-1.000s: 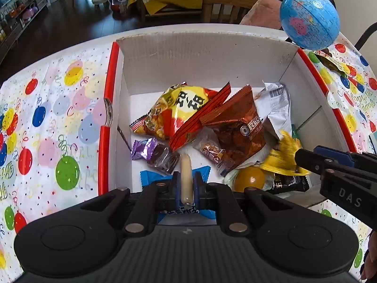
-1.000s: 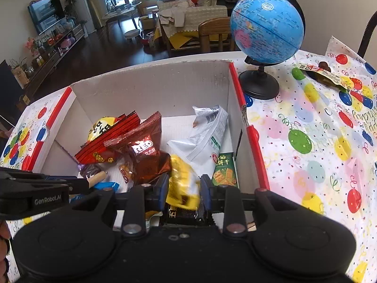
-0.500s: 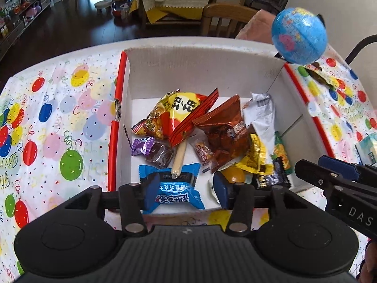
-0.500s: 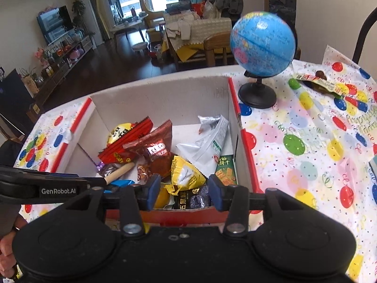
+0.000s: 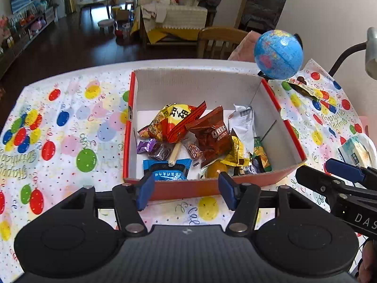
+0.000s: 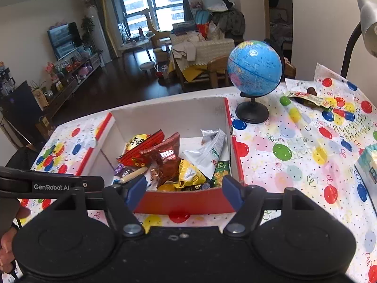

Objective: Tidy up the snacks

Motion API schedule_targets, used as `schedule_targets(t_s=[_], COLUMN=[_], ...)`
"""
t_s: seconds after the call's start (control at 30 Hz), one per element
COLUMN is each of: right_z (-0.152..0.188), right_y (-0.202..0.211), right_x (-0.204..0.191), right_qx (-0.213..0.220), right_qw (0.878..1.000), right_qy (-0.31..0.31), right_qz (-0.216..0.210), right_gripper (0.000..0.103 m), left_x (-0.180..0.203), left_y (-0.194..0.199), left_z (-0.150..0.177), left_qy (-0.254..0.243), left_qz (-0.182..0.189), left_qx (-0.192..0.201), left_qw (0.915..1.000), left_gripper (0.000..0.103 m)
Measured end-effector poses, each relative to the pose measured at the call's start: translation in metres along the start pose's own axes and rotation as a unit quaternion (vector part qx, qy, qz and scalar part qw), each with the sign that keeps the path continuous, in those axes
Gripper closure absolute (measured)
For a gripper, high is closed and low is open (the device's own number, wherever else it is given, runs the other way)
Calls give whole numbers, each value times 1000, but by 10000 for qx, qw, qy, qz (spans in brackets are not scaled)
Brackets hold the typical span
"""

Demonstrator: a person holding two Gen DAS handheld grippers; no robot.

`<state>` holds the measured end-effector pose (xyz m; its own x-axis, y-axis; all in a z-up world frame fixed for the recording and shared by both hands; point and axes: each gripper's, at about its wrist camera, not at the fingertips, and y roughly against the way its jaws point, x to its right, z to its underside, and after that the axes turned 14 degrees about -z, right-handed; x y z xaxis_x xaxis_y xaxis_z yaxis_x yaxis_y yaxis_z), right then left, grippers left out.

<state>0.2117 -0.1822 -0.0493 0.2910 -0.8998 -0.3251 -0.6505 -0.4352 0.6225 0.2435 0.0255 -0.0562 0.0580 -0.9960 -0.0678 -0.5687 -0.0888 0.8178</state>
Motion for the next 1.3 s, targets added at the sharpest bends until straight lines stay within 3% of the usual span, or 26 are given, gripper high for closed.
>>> schedule_targets(t_s=[0.1, 0.23, 0.43, 0.67, 1.3], right_z=[4, 9, 21, 31, 45], right_y=[13, 26, 45, 62, 96], right_x=[-4, -8, -10, -11, -23], right_qx=[138, 233, 310, 557, 860], right_qw=[9999, 9996, 9992, 9976, 9947], right_qy=[39, 94, 125, 25, -137], right_qz=[-60, -144, -233, -401, -540], right_gripper=[23, 22, 17, 0, 0], left_x=[0, -2, -9, -15, -7], left_y=[15, 31, 49, 67, 114], left_z=[7, 15, 30, 41, 68], left_qy=[-8, 12, 182, 331, 155], left_qz=[-60, -73, -106, -118, -387], left_qx=[158, 282, 373, 452, 818], left_qw=[9999, 9996, 9991, 9984, 9958], left_gripper=[35, 34, 23, 19, 16])
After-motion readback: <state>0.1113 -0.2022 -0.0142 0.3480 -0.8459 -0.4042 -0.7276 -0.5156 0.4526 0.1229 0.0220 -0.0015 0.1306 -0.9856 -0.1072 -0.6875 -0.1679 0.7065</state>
